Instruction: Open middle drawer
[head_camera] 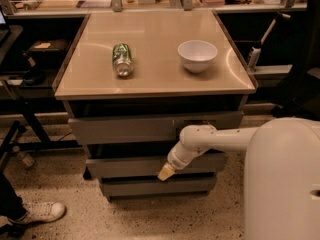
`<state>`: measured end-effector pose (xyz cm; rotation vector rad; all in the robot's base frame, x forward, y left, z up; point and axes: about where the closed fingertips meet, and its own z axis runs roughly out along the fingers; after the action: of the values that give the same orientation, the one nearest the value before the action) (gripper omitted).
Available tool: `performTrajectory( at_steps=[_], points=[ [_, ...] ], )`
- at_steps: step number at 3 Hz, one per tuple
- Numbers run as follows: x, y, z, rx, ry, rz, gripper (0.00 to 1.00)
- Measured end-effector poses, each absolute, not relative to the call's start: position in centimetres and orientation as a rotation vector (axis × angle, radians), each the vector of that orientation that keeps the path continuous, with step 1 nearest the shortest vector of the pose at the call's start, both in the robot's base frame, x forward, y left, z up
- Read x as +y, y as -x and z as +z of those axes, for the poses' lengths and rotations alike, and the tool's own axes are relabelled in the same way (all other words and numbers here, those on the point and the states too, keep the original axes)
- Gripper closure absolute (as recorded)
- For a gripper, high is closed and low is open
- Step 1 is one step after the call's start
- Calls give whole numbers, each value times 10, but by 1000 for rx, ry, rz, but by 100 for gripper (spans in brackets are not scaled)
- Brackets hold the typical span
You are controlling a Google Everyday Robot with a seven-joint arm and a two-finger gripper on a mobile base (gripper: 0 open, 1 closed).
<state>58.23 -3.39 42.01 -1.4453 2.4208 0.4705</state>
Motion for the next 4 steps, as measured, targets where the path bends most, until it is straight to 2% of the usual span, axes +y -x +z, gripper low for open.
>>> performTrajectory(
  at_steps=[2,3,4],
  points=[
    [-34,-582,420,2421,1445,471,87],
    [-34,-582,420,2421,1446,471,100],
    [-34,-582,420,2421,1446,471,100]
  ],
)
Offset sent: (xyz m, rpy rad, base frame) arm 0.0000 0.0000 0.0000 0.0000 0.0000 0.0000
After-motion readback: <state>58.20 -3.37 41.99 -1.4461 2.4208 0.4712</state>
